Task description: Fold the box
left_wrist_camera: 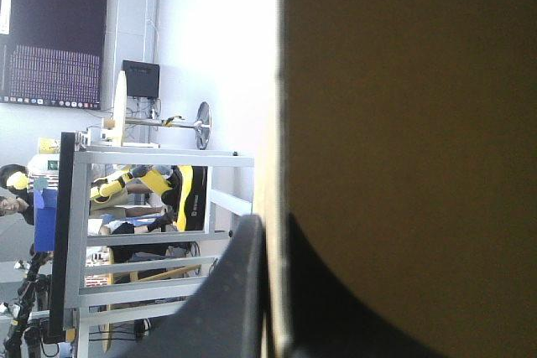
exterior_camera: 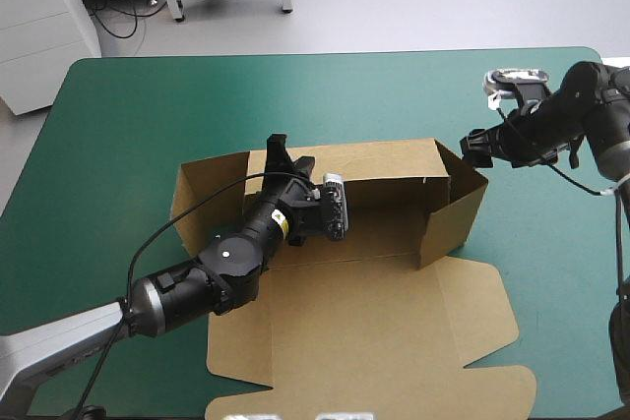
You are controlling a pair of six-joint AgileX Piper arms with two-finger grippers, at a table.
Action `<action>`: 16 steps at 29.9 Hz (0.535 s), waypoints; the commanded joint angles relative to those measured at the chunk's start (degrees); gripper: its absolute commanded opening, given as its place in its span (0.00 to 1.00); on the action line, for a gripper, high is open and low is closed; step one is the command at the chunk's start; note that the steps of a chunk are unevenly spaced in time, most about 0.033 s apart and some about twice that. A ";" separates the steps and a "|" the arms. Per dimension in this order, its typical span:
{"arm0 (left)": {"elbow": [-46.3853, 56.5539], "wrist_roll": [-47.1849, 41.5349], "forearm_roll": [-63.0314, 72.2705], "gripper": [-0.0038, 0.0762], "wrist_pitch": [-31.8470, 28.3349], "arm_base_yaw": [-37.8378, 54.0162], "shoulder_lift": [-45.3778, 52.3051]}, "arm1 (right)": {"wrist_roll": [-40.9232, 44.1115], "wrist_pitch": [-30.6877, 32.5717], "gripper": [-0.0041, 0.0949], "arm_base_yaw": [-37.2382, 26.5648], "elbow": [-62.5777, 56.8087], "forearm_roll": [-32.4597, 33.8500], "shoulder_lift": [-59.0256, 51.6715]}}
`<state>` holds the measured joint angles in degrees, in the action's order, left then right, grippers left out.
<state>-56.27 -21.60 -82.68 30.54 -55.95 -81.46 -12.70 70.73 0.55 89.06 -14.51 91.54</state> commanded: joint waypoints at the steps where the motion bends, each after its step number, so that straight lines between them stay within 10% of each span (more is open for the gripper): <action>1: -1.23 -1.33 -0.57 0.01 1.34 -0.35 1.77 | -2.47 0.61 0.76 -0.33 -1.46 -1.53 -3.86; 16: -1.23 -1.97 -0.57 0.01 1.34 -0.35 1.77 | -11.32 -6.68 0.76 -0.33 -14.21 -9.19 -13.71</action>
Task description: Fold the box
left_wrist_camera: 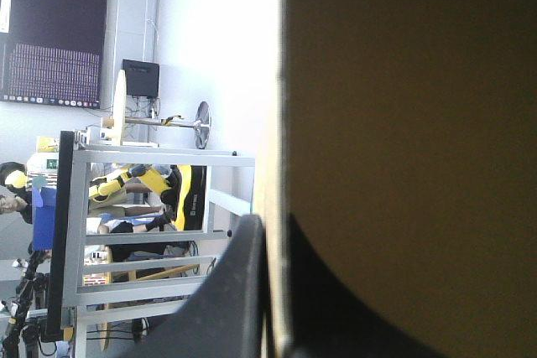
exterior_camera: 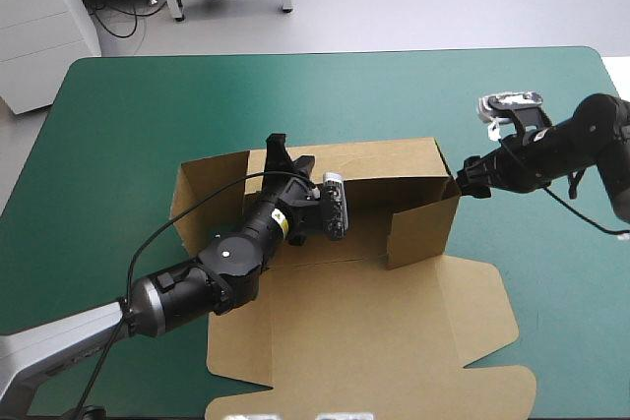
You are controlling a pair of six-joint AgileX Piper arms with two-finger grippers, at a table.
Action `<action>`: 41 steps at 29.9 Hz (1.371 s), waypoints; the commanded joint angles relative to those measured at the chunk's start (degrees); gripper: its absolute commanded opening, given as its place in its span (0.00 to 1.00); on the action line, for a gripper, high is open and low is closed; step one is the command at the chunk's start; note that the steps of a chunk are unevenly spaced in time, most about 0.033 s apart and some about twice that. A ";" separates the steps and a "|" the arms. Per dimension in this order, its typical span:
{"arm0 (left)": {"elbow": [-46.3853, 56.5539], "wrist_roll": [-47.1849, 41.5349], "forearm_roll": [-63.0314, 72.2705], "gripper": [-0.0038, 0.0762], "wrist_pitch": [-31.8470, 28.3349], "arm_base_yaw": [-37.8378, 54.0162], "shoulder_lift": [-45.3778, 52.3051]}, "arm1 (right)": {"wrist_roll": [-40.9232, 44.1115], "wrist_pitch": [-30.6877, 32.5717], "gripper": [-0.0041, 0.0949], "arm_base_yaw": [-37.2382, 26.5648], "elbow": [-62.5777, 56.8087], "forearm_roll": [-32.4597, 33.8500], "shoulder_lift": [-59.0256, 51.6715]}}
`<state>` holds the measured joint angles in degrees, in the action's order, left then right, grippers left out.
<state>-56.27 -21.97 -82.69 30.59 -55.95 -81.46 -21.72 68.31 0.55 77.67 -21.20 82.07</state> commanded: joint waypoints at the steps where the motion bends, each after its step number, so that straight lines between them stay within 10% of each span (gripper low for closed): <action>1: -1.23 -1.61 -0.55 0.01 1.29 -0.35 1.77 | -3.49 -5.23 0.76 -0.33 -4.48 -3.15 -5.09; 24: -1.23 -1.99 -0.55 0.01 1.09 -0.35 1.77 | -16.62 -5.05 0.76 -0.26 -9.60 -25.71 -11.23; 41: -1.23 -1.99 -0.55 0.01 1.09 -0.35 1.77 | -16.05 -5.52 0.73 12.39 -9.50 -26.05 -8.55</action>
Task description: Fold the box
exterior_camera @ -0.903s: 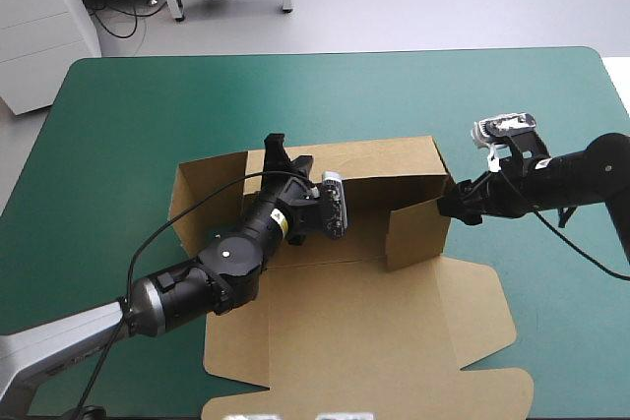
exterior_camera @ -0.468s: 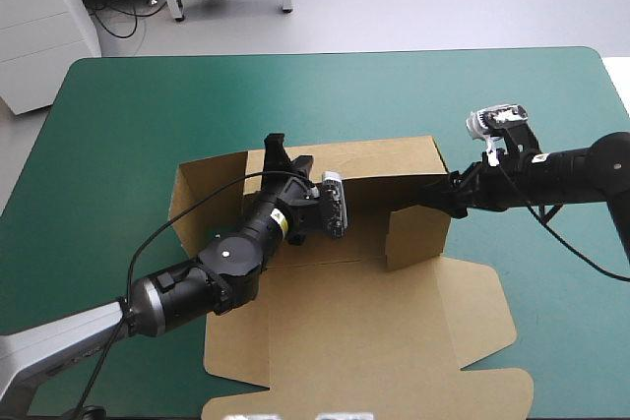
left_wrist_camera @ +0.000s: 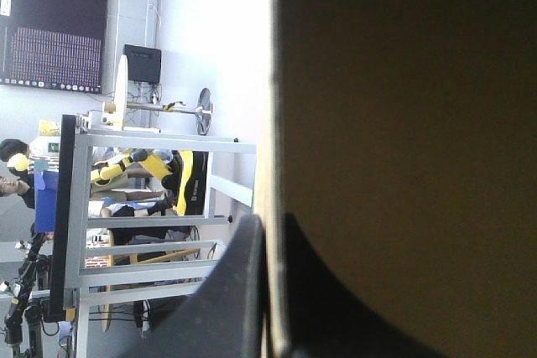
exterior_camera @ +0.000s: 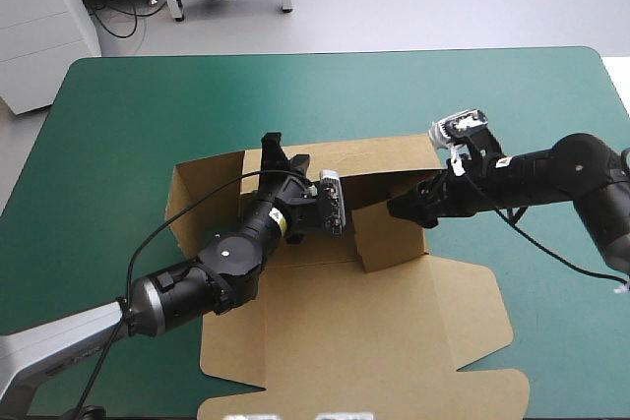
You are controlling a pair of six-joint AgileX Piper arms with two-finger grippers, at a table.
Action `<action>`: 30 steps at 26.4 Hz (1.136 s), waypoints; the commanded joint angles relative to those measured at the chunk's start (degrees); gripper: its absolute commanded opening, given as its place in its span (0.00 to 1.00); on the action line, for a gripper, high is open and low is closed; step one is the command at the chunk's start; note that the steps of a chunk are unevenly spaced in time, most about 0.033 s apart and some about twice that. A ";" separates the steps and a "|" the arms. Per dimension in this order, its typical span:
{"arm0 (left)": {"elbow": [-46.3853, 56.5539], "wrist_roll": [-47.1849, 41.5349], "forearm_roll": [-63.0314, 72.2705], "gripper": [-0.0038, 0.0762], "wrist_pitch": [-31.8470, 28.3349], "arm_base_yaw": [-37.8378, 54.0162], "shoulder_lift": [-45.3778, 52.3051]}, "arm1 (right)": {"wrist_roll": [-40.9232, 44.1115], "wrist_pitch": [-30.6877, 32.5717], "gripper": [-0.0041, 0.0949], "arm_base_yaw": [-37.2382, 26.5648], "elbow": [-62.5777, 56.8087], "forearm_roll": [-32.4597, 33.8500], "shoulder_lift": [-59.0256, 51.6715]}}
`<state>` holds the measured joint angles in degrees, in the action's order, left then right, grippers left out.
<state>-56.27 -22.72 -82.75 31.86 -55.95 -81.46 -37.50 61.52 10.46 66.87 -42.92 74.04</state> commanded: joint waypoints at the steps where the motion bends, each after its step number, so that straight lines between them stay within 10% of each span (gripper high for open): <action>1: -1.23 -1.23 -0.49 0.01 -0.17 -0.35 1.77 | -0.24 1.28 0.70 3.01 1.30 -4.85 -0.52; 14: -1.23 -1.23 -0.49 0.01 -0.17 -0.35 1.77 | -1.02 1.66 0.01 3.97 1.50 -4.98 -0.52; 30: -1.23 -1.65 -0.49 0.01 -0.17 -0.35 1.77 | -0.77 6.64 0.02 3.97 4.28 -2.22 -0.75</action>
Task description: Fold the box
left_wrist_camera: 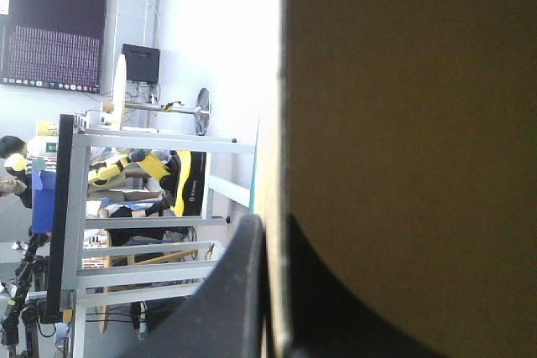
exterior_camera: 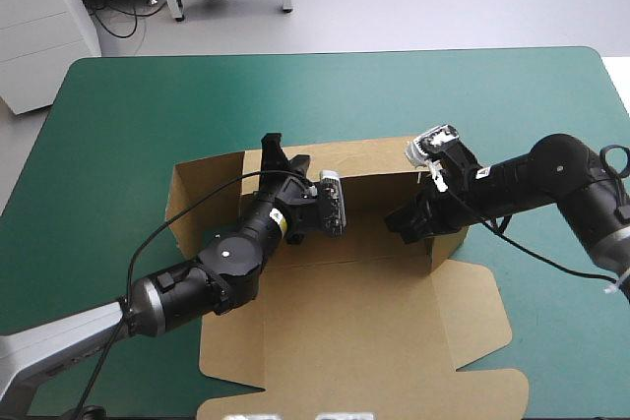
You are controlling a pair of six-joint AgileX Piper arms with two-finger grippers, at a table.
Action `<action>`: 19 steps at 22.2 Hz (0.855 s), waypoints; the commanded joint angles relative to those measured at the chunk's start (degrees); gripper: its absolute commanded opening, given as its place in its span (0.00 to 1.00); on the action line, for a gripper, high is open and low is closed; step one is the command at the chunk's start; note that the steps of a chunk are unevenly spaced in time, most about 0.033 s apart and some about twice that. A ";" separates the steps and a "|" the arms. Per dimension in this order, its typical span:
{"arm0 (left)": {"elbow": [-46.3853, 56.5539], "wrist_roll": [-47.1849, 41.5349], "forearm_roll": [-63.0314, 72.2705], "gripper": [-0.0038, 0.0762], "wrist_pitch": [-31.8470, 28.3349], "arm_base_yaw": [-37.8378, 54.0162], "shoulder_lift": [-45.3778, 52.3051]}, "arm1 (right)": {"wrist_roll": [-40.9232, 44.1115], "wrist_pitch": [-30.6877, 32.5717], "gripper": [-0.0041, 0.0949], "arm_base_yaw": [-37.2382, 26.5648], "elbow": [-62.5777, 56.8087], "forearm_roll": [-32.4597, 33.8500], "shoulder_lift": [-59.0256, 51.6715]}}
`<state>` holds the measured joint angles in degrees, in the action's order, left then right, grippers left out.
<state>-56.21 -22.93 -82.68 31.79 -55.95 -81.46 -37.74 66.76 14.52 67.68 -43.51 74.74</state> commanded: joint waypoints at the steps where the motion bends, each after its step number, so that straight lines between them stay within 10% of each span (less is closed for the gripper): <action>1: -1.29 -1.44 -0.69 0.01 -0.10 -0.35 1.77 | 0.39 1.76 0.02 -0.08 5.77 0.20 -2.00; 12: -1.29 -1.44 -0.69 0.01 0.48 -0.35 1.77 | 11.78 2.90 0.06 -0.08 29.96 28.65 -3.57; 19: -1.29 -1.44 -0.91 0.01 0.48 -0.35 1.77 | 22.85 -2.99 0.49 -0.08 32.01 46.80 -3.25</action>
<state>-56.21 -22.93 -82.68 31.96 -55.95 -81.46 -18.89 68.54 14.52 97.94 -2.43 72.71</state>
